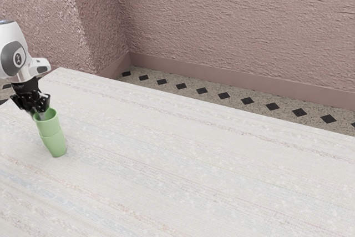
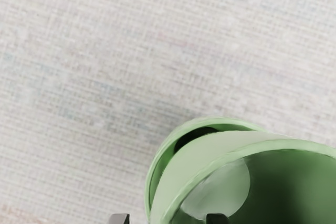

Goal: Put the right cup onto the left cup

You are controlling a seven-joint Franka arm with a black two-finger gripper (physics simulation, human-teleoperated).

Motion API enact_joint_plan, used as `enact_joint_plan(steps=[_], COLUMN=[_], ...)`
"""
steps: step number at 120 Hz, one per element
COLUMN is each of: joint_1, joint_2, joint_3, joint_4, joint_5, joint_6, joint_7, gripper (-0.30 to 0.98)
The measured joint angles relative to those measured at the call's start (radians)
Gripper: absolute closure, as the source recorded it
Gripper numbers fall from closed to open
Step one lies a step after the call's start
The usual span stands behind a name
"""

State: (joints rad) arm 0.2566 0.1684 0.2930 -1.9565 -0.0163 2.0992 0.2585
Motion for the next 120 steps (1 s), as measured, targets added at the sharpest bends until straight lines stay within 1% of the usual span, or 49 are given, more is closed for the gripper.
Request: enact_joint_plan(steps=[9,18,28,40,61,76,92,109,115,120], joint_1=[0.003,0.006,0.011,0.011,0.009,0.001,0.005,0.037,0.022,-0.015], joint_2=[0.001,-0.001,-0.012,-0.053,-0.135,-0.164,-0.16,-0.136,-0.122,-0.107], joint_3=[0.0,0.0,0.0,-0.001,-0.011,-0.026,-0.056,-0.132,-0.158,-0.177], joint_4=[0.0,0.0,-0.001,-0.005,-0.017,-0.017,-0.01,0.029,0.05,0.071], joint_5=[-0.009,-0.014,-0.017,-0.018,-0.018,-0.016,-0.014,-0.013,-0.014,-0.014], joint_6=[0.0,-0.001,-0.006,-0.026,-0.098,-0.144,-0.171,-0.185,-0.188,-0.19], joint_7=[0.004,0.007,0.012,0.016,0.022,0.026,0.028,0.029,0.028,0.028], gripper=[0.38,0.27,0.18,0.11,0.05,0.03,0.01,0.01,0.01,0.0])
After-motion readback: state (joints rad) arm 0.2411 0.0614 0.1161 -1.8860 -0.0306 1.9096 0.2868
